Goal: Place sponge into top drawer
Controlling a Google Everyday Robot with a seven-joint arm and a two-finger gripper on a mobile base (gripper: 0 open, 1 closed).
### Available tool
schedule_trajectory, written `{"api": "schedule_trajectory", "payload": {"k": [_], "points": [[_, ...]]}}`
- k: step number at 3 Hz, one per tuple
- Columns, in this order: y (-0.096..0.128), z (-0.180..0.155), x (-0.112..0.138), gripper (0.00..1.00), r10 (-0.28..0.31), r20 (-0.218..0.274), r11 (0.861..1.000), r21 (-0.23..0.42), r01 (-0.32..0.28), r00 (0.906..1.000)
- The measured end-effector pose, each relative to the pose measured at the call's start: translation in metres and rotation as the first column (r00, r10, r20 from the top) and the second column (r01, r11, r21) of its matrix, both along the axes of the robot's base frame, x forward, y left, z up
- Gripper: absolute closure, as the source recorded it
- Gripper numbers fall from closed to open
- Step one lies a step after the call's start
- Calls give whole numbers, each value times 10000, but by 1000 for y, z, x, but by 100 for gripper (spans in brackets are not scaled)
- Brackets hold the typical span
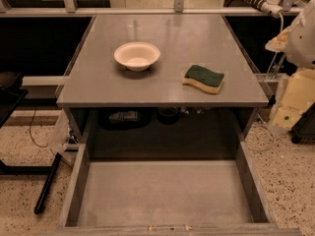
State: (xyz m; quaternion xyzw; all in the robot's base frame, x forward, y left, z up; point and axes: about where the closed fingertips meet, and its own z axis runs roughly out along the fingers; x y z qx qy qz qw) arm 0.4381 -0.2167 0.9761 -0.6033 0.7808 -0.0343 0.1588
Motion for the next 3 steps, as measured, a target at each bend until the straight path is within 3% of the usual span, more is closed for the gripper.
{"api": "schedule_trajectory", "payload": {"k": [1, 2, 3], "points": [[0, 0, 0, 0, 0, 1, 10000, 0, 0, 10000], [3, 2, 7, 0, 82, 323, 9999, 69, -84, 9994], [7, -8, 27, 0, 158, 830, 9974, 692, -216, 9964]]}}
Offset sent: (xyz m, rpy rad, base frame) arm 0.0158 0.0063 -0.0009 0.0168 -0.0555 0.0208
